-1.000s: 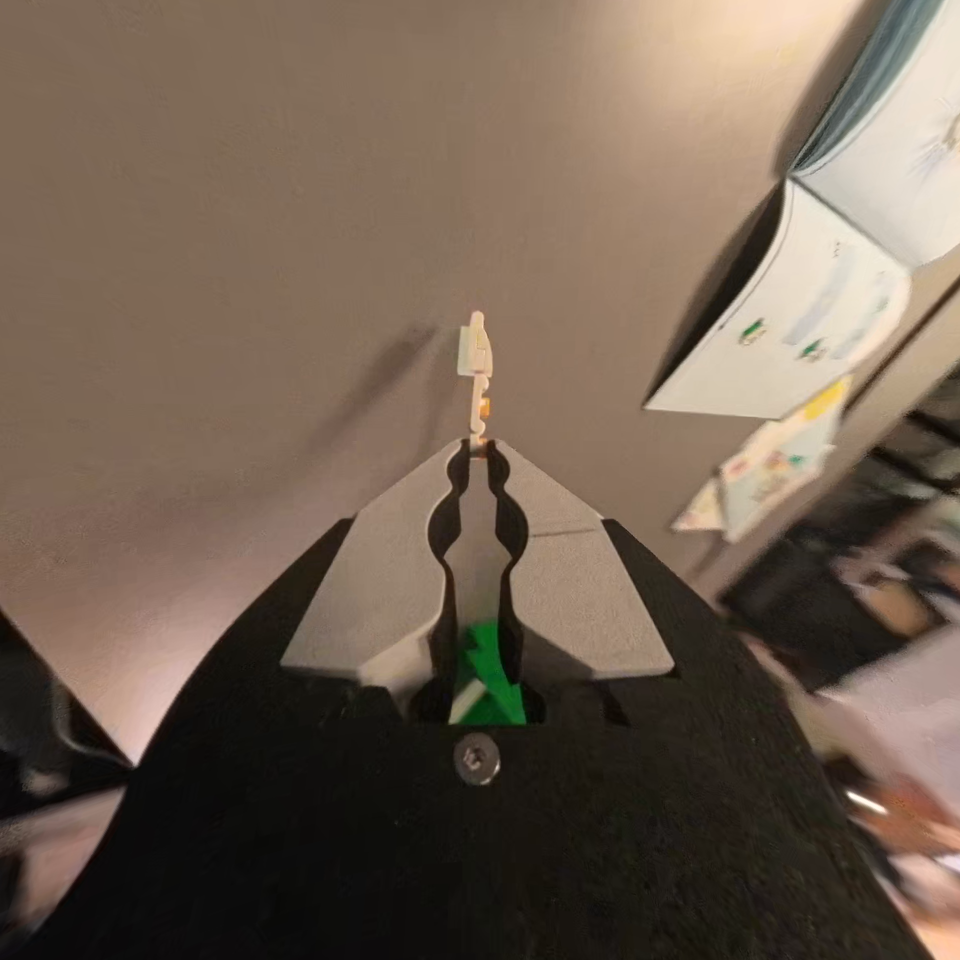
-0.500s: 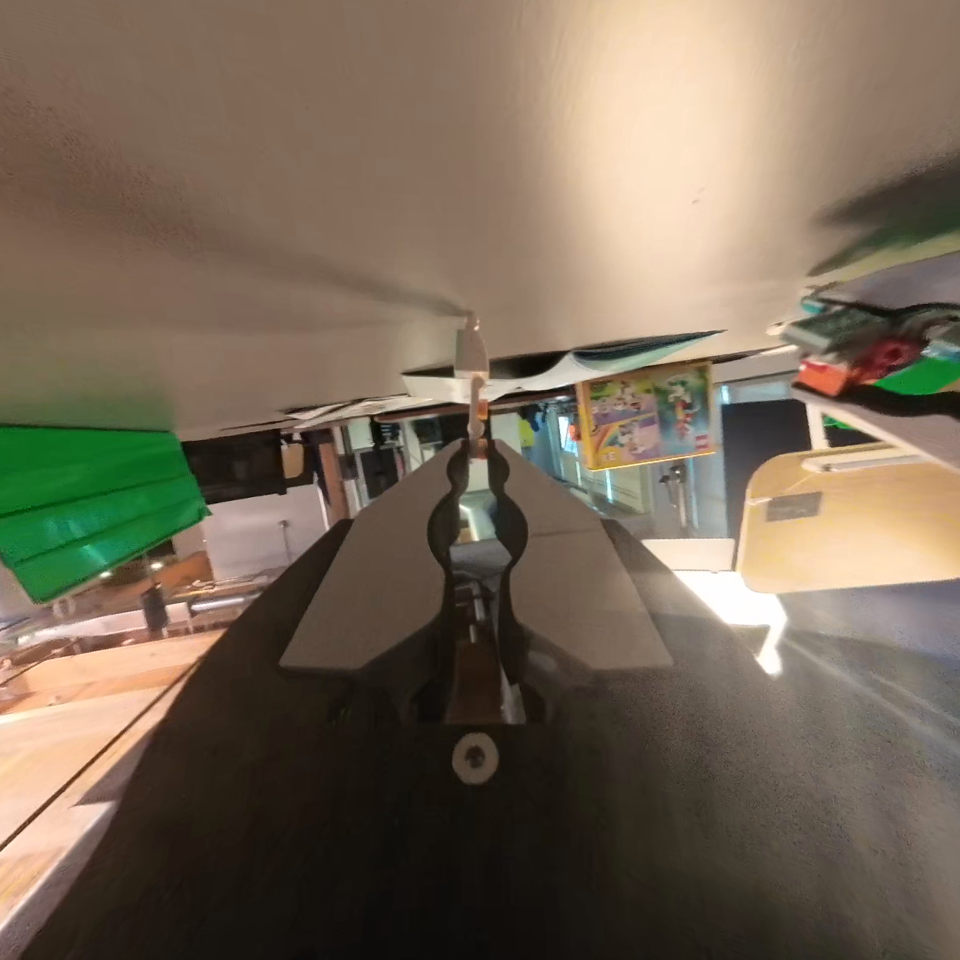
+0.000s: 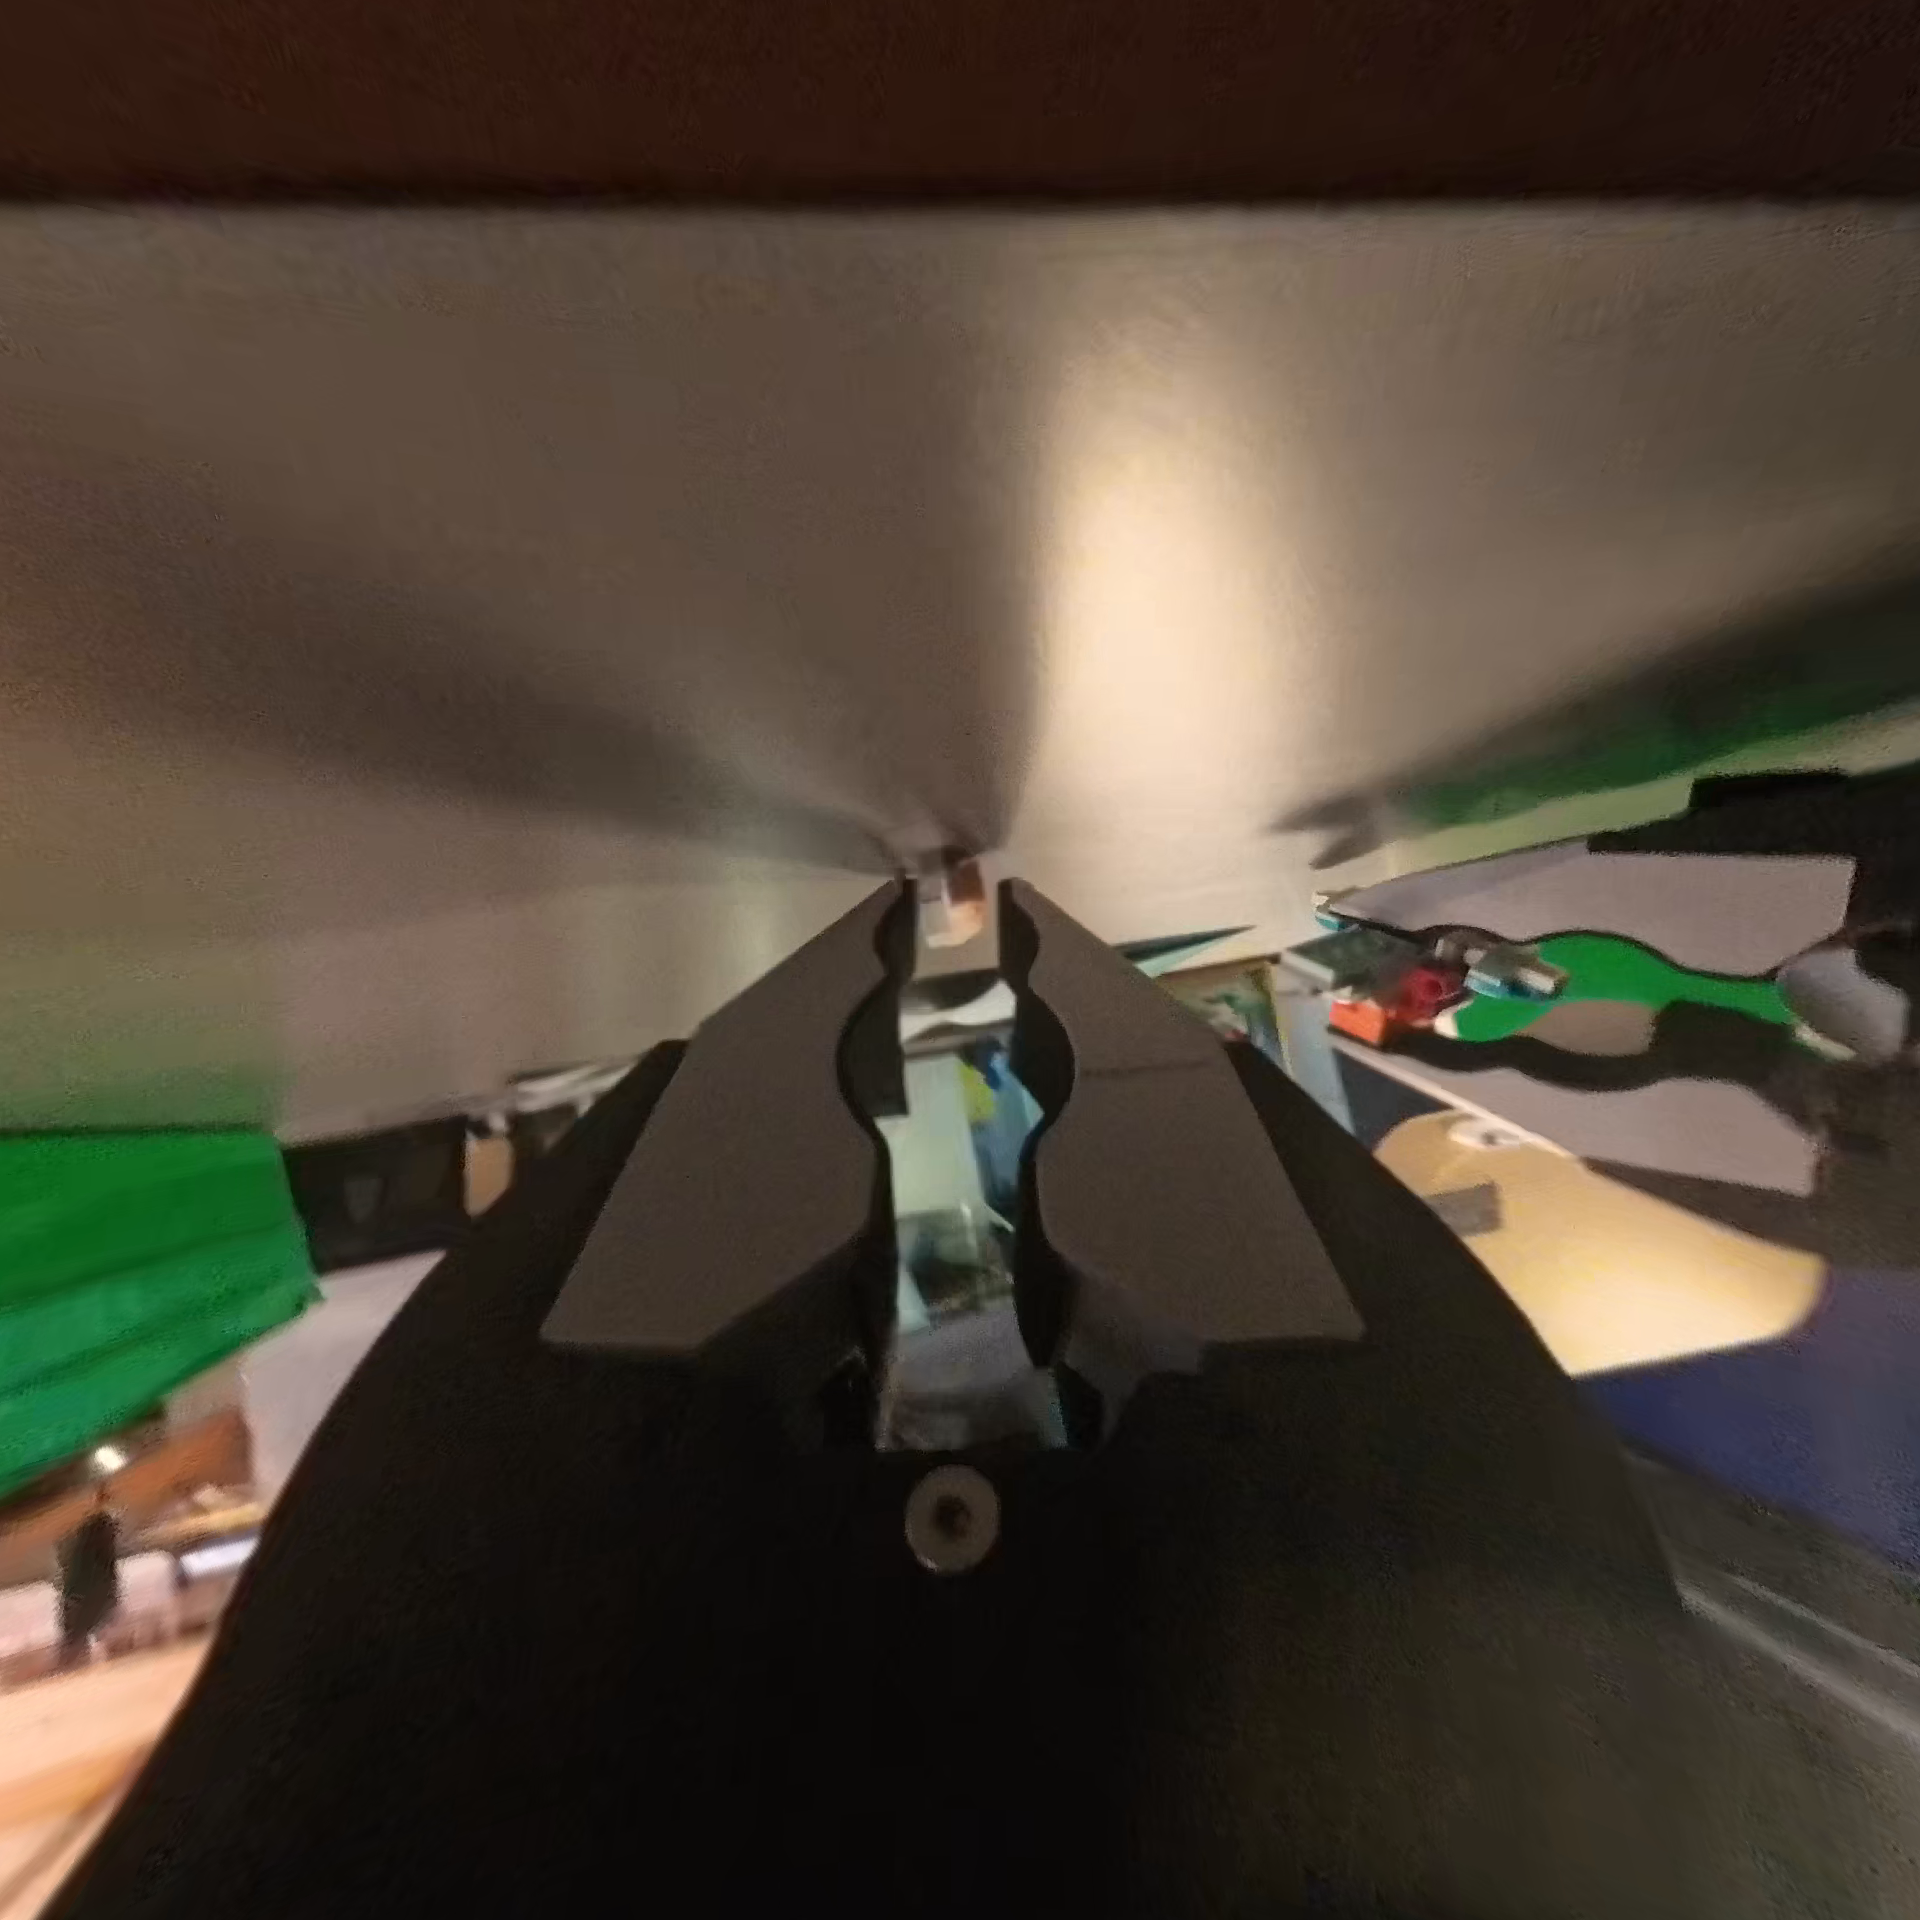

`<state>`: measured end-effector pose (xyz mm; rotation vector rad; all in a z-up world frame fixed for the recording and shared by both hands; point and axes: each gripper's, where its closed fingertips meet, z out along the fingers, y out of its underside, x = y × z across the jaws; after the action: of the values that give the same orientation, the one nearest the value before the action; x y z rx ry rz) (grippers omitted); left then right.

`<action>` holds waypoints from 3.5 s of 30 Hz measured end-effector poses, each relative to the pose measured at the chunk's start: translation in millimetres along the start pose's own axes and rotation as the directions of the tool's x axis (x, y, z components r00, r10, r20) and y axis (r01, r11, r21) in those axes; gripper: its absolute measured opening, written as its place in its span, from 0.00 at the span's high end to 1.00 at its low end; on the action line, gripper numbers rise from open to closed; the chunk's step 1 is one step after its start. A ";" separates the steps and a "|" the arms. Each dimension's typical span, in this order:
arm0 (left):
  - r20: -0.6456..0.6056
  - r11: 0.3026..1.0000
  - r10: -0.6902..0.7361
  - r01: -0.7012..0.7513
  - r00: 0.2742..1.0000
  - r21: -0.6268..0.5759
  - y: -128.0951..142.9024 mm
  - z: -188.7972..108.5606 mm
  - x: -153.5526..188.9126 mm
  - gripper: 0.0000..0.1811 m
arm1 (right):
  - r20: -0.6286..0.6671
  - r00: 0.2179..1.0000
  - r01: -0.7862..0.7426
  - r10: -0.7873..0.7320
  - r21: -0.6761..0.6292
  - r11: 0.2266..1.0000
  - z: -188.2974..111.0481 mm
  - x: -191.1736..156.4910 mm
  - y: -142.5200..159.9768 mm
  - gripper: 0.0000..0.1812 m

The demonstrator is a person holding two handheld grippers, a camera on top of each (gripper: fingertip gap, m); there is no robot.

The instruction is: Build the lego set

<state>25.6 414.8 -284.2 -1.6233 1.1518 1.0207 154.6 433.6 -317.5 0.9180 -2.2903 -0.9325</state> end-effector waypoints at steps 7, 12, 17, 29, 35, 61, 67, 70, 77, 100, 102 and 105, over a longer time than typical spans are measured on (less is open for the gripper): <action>0.004 1.000 -0.008 0.008 1.000 0.019 -3.7 -1.8 -2.0 0.83 | 0.104 0.736 -0.671 0.668 -0.010 0.741 -7.4 -20.9 15.7 0.75; 0.009 0.999 -0.023 0.022 1.000 0.029 -5.0 -2.7 -4.5 0.83 | 0.262 -0.423 -0.899 0.868 -0.003 -0.437 -11.7 -5.8 14.3 0.77; 0.008 0.999 -0.014 0.014 1.000 0.029 -5.5 -2.2 -3.5 0.83 | 0.313 -0.867 -0.424 0.389 -0.050 -0.904 3.3 3.8 16.4 0.77; 0.007 0.999 0.009 -0.009 1.000 0.032 -7.1 -1.2 -1.5 0.83 | 0.239 -0.841 -0.515 0.486 -0.077 -0.854 24.1 6.1 20.6 0.90; 0.017 0.998 0.048 -0.049 0.999 0.040 -10.5 -2.0 -0.2 0.83 | 0.230 -0.562 -0.820 0.795 -0.032 -0.571 20.3 11.4 28.5 0.93; 0.217 0.920 0.367 -0.387 0.905 0.058 -33.0 -11.0 -7.3 0.84 | 0.004 0.674 -0.739 0.739 0.010 0.674 -1.9 64.0 45.1 0.94; 0.228 0.918 0.369 -0.392 0.901 0.064 -34.6 -12.4 -8.7 0.84 | 0.019 0.696 -0.719 0.718 0.020 0.695 -1.6 66.2 44.9 0.93; 0.226 0.915 0.376 -0.398 0.899 0.062 -34.2 -12.3 -7.9 0.84 | 0.033 0.711 -0.703 0.702 0.020 0.711 -0.7 66.7 43.5 0.94; 0.197 0.919 0.371 -0.389 0.907 0.060 -33.4 -10.9 -3.4 0.84 | 0.056 0.721 -0.692 0.690 0.013 0.722 2.1 68.5 39.6 0.94; 0.156 0.953 0.298 -0.303 0.942 0.013 -25.9 -4.9 -2.6 0.84 | 0.131 0.646 -0.759 0.752 0.006 0.651 5.1 73.7 36.4 0.94; 0.157 0.952 0.301 -0.307 0.941 0.013 -27.1 -5.1 -2.3 0.84 | 0.150 0.637 -0.765 0.756 0.000 0.644 4.2 72.8 35.6 0.94; 0.164 0.945 0.320 -0.326 0.933 0.010 -28.8 -5.6 -1.9 0.84 | 0.171 0.632 -0.767 0.756 -0.005 0.642 3.7 72.1 34.1 0.94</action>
<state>53.6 415.4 -275.4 -1.3198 1.3463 1.3059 92.0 400.3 -280.9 -0.1839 -2.4855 -0.5386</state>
